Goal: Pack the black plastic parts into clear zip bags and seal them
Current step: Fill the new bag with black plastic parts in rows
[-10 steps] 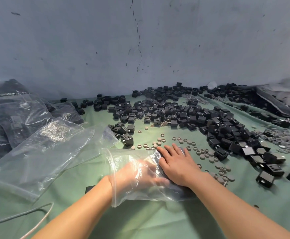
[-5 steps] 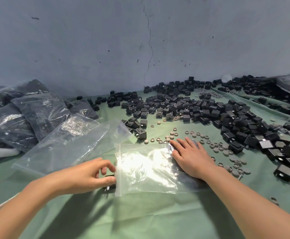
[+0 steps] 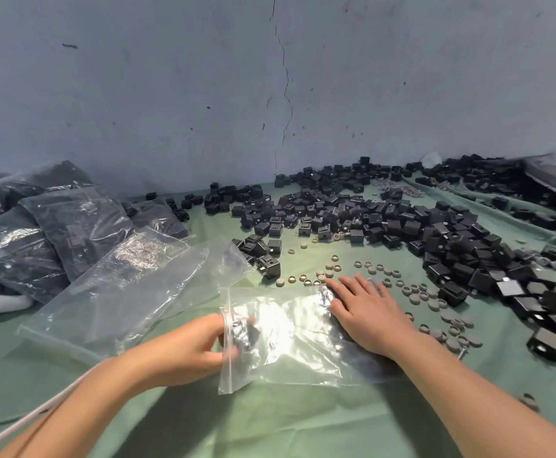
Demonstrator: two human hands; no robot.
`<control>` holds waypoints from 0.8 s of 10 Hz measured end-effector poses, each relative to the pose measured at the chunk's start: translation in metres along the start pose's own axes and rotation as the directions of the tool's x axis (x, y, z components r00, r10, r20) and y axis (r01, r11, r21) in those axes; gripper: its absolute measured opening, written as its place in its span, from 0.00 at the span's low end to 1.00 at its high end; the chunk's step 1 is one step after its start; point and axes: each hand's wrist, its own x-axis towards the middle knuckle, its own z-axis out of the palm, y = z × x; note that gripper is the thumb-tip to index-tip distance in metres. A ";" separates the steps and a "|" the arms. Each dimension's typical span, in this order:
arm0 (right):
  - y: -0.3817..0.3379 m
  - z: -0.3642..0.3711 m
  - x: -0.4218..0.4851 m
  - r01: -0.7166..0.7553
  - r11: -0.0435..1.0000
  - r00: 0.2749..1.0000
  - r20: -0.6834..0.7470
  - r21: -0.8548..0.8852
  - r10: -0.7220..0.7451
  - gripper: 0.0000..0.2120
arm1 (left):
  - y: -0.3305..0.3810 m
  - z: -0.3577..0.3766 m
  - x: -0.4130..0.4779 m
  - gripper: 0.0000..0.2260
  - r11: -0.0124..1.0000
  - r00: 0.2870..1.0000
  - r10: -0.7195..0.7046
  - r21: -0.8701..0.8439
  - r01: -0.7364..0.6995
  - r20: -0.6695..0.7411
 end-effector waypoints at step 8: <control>-0.002 -0.003 -0.001 -0.003 1.000 1.000 -0.013 0.018 0.003 0.26 | 0.016 0.032 0.060 0.30 0.989 0.992 -0.098 -0.100 0.107 0.084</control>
